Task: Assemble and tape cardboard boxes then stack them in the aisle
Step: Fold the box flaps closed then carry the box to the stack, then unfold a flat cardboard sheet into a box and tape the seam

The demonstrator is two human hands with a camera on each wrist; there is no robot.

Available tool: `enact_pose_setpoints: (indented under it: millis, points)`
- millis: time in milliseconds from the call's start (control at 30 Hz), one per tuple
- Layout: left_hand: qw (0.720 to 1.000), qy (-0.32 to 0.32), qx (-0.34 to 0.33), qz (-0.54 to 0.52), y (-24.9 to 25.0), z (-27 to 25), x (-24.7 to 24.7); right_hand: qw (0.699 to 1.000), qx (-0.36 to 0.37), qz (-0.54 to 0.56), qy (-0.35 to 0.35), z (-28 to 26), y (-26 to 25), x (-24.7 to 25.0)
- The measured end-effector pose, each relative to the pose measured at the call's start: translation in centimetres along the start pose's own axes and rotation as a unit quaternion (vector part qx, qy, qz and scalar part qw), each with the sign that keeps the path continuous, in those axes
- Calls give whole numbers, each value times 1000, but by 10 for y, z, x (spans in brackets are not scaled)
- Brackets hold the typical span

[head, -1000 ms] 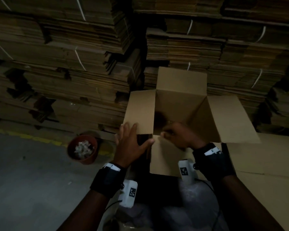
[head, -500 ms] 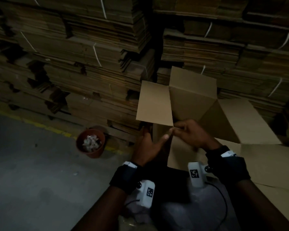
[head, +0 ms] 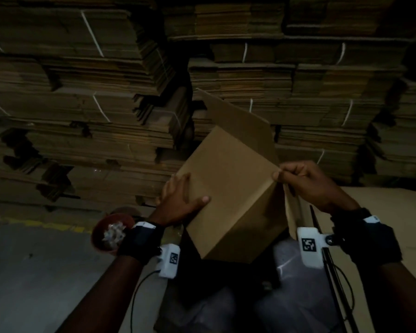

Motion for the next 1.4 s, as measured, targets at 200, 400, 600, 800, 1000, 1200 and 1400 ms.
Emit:
enact_pose_setpoints:
  millis: [200, 400, 600, 800, 1000, 1200, 1400]
  points:
    - [993, 4, 18, -120, -12, 8, 11, 992, -70, 3, 107, -5, 40, 52]
    - [987, -16, -5, -161, -9, 16, -23, 906, -104, -347, 217, -13, 75, 79]
    - [949, -30, -4, -314, 11, 3, -23, 813, -46, -495, 302, -60, 87, 18]
    - [940, 3, -1, -341, 21, -7, -21, 929, -141, -124, 318, -110, 163, -33]
    - [925, -24, -17, -378, 30, -19, -23, 940, -87, 132, 302, -98, 148, -35]
    - [913, -18, -78, -399, 52, -22, 9, 955, -5, 83, 286, -87, 111, -4]
    - [918, 21, -118, -378, 62, -25, 28, 947, 38, 110, 299, -74, 85, 21]
Point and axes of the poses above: each hand's wrist, its own z-axis towards the middle knuckle, its own x-axis out of the back of the hand, y = z × x, the point moved 7 cm from there along z, towards the middle knuckle, and after that the axes turned 10 degrees about z, right-handed, at the moved point
